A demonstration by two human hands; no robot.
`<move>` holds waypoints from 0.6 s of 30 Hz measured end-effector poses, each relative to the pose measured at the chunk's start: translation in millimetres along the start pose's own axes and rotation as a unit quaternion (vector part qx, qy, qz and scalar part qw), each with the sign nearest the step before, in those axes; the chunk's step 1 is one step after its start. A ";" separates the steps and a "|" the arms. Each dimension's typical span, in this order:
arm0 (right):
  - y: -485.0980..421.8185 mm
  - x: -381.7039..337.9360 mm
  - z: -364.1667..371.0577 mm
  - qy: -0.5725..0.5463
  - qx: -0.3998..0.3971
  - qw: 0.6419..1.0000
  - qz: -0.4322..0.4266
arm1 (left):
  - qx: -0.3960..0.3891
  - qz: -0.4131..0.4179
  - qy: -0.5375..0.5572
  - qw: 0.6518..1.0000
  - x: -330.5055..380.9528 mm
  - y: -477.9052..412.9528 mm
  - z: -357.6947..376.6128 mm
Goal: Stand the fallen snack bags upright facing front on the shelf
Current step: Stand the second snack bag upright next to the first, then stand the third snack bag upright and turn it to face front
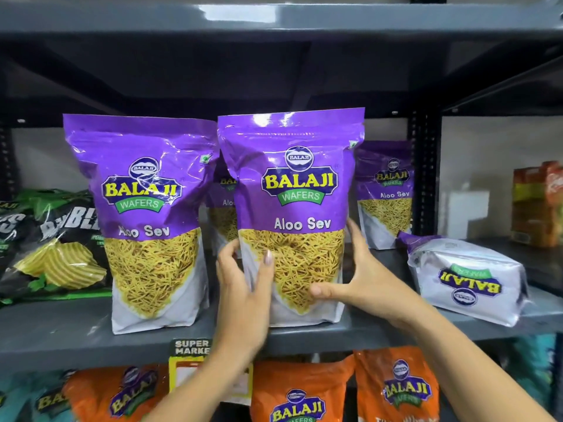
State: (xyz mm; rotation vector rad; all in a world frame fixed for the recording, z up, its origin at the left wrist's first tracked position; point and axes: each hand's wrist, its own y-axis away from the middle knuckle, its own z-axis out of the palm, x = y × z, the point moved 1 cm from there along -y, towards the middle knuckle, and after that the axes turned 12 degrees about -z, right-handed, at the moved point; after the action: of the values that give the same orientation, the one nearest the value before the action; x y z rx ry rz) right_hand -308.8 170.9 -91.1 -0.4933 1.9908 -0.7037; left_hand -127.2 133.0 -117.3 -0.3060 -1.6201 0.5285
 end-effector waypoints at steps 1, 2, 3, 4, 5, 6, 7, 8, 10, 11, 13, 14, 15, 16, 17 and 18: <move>3.3 -3.6 -7.9 0.013 0.021 1.000 -0.003 | 0.041 0.071 -0.025 0.996 2.0 17.1 0.5; 7.3 -6.5 -20.3 0.030 0.059 0.998 -0.008 | 0.061 0.132 -0.038 0.989 5.1 34.0 3.8; 12.0 -8.2 -36.3 0.054 0.106 0.993 -0.019 | 0.065 0.192 -0.046 0.978 8.1 49.5 8.7; 16.5 -9.3 -54.5 0.088 0.154 0.983 -0.036 | 0.057 0.249 -0.051 0.965 9.8 62.5 15.2; 21.2 -9.3 -75.3 0.131 0.201 0.969 -0.054 | 0.032 0.294 -0.052 0.954 12.5 72.4 23.0; 24.8 -7.7 -96.3 0.178 0.246 0.951 -0.061 | -0.009 0.321 -0.050 0.946 16.4 77.2 31.3; 29.5 -4.7 -118.8 0.228 0.290 0.928 -0.051 | -0.061 0.328 -0.042 0.942 22.0 78.5 43.2; 31.6 1.3 -139.1 0.275 0.326 0.904 -0.024 | -0.112 0.310 -0.034 0.943 28.2 75.8 56.3; 33.8 20.6 -172.8 0.356 0.321 0.873 0.092 | -0.205 0.196 -0.022 0.959 43.7 62.9 90.3; 31.3 33.5 -181.9 0.368 0.279 0.871 0.168 | -0.232 0.113 -0.020 0.966 52.1 52.1 108.1; 28.9 51.5 -189.6 0.326 0.197 0.876 0.295 | -0.268 -0.071 -0.008 0.961 64.4 26.1 150.6; 27.0 57.7 -191.5 0.288 0.182 0.884 0.320 | -0.281 -0.151 0.005 0.948 68.4 14.3 168.9; 24.8 62.0 -195.5 0.252 0.184 0.891 0.329 | -0.295 -0.215 0.028 0.931 71.0 5.4 185.3; 21.9 65.2 -198.2 0.224 0.197 0.896 0.329 | -0.307 -0.262 0.042 0.914 70.3 -2.4 198.6; 20.8 66.1 -201.9 0.207 0.207 0.895 0.337 | -0.321 -0.299 0.042 0.897 70.8 -6.8 209.8; 22.2 67.2 -205.8 0.194 0.209 0.891 0.354 | -0.342 -0.329 0.037 0.879 72.9 -7.2 216.5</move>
State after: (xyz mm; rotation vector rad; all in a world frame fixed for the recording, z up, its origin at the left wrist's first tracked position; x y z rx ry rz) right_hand -522.4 204.8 -67.0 0.6609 2.0848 -0.7545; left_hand -349.0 128.8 -62.0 -0.2621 -1.6665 -0.5903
